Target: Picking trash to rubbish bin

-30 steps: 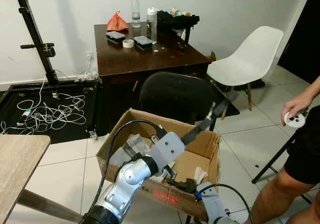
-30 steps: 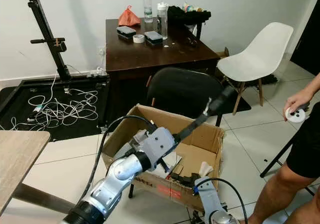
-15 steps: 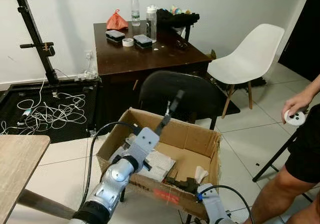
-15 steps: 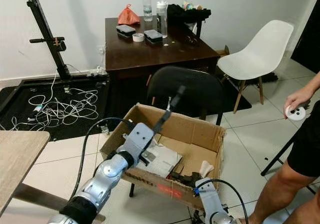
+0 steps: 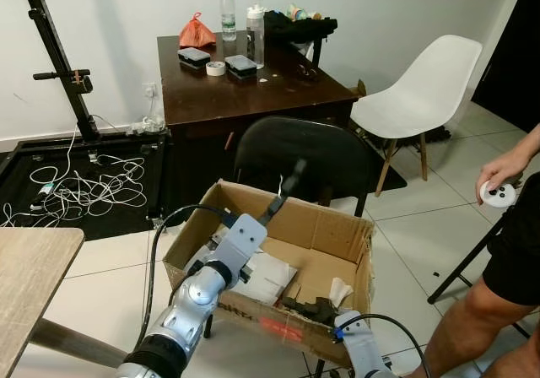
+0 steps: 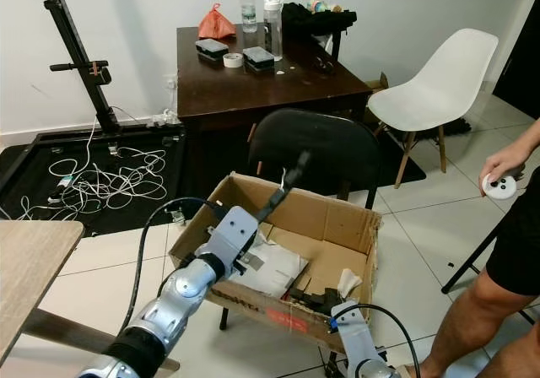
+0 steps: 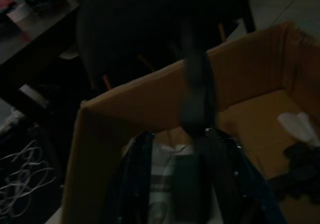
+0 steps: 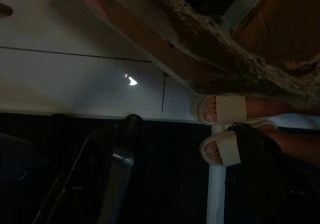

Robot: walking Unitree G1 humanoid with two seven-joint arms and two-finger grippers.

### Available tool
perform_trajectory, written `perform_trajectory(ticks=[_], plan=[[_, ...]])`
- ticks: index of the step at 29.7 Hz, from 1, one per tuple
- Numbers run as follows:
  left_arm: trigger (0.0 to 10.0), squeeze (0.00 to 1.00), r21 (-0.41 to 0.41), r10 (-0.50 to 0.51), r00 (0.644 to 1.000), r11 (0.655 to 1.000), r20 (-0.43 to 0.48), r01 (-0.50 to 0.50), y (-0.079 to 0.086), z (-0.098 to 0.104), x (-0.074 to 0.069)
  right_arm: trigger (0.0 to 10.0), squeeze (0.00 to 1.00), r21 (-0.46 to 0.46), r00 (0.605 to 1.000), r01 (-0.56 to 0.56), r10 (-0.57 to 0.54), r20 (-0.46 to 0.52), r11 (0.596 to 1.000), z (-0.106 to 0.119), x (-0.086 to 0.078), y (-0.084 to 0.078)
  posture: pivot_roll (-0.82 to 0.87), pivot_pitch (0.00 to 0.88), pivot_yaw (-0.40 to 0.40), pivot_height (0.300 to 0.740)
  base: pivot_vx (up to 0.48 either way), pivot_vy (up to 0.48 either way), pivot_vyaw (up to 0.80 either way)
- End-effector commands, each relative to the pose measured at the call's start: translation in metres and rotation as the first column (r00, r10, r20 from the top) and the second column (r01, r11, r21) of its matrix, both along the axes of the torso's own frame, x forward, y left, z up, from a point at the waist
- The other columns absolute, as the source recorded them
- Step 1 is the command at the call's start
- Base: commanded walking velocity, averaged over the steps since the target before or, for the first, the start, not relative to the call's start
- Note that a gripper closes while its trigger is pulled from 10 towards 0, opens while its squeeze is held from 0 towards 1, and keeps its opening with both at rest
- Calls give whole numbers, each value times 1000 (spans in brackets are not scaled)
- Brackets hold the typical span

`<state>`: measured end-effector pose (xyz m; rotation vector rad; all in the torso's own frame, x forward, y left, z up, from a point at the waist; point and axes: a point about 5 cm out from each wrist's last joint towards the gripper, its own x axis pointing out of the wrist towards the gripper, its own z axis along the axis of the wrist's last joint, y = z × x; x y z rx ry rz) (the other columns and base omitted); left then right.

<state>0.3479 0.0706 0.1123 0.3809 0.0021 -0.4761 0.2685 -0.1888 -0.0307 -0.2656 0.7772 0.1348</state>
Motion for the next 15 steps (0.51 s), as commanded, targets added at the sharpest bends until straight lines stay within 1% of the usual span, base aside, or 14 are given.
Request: perform_trajectory(ticks=[1,2,3,4,5,6,9,10,11,12,13,14,15], plan=[[10000,1000,-24,-13,1000,1000,13,13,-3,4,0,10000,0,3,1000,12,-12,-13,1000,-4,-5,-2,-114,166,61,740,0,0,0],[10000,1000,-35,-16,1000,999,12,17,-4,4,0,10000,0,3,1000,12,-12,-13,1000,-4,-6,-2,-114,166,61,740,0,0,0],[10000,1000,-76,-21,1000,997,3,21,-6,5,0,10000,0,4,1000,12,-12,-13,1000,-4,-6,-1,-114,166,61,740,0,0,0],[10000,1000,-76,-21,1000,997,3,21,-6,5,0,10000,0,4,1000,12,-12,-13,1000,-4,-6,-1,-114,166,61,740,0,0,0],[10000,1000,-119,-22,1000,993,-8,20,-7,6,-1,10000,0,3,1000,10,-10,-14,1000,-4,-6,-1,-114,168,61,740,0,0,0],[10000,1000,-136,-22,1000,991,-12,20,-8,6,-1,10000,0,3,1000,10,-10,-14,1000,-4,-6,-1,-114,168,61,740,0,0,0],[10000,1000,-147,-22,1000,989,-15,20,-8,7,-1,10000,0,3,1000,10,-9,-14,1000,-4,-6,-1,-114,168,61,740,0,0,0],[10000,1000,-187,-27,999,982,-19,23,-8,9,-1,10000,0,3,1000,9,-9,-14,1000,-4,-6,-1,-115,167,59,740,0,0,0],[10000,1000,-326,-44,998,945,-42,28,-8,15,0,10000,0,1,1000,8,-8,-14,1000,-4,-6,-1,-116,166,58,740,0,0,0],[10000,898,-413,-51,997,910,-56,23,-6,19,1,10000,0,0,1000,8,-8,-14,1000,-4,-6,-1,-117,165,57,740,0,0,0],[10000,898,-413,-51,997,910,-56,23,-6,19,1,10000,0,0,1000,8,-8,-14,1000,-4,-6,-1,-117,165,57,740,0,0,0],[10000,898,-465,-56,996,885,-64,20,-5,22,2,10000,0,0,1000,8,-8,-14,1000,-4,-6,-1,-117,165,57,740,0,0,0],[10000,0,-535,-91,994,844,-68,41,-2,25,2,10000,0,-1,1000,7,-7,-14,1000,-4,-6,-2,-118,162,56,740,0,0,0]])
